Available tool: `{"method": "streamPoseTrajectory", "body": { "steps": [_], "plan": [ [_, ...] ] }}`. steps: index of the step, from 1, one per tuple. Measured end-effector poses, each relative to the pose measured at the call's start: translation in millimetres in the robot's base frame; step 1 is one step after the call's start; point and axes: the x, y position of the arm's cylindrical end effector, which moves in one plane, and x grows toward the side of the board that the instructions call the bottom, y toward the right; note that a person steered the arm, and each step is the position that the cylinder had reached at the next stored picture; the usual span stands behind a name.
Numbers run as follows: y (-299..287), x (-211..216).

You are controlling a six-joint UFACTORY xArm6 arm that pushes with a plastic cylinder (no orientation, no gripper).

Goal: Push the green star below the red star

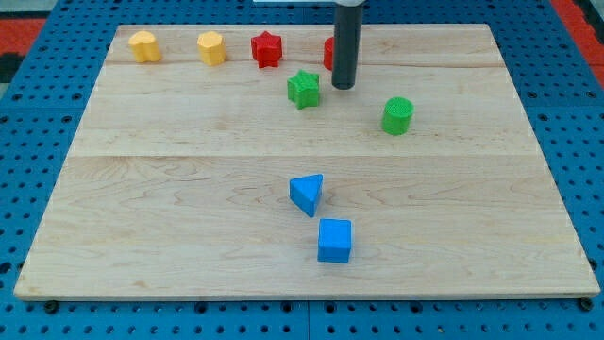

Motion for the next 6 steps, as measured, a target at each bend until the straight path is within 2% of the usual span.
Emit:
{"method": "streamPoseTrajectory", "body": {
  "steps": [1, 3, 5, 6],
  "plan": [
    [-38.2, -1.3],
    [-112.0, 28.0],
    [-126.7, 47.4],
    [-97.0, 34.4]
  ]
}}
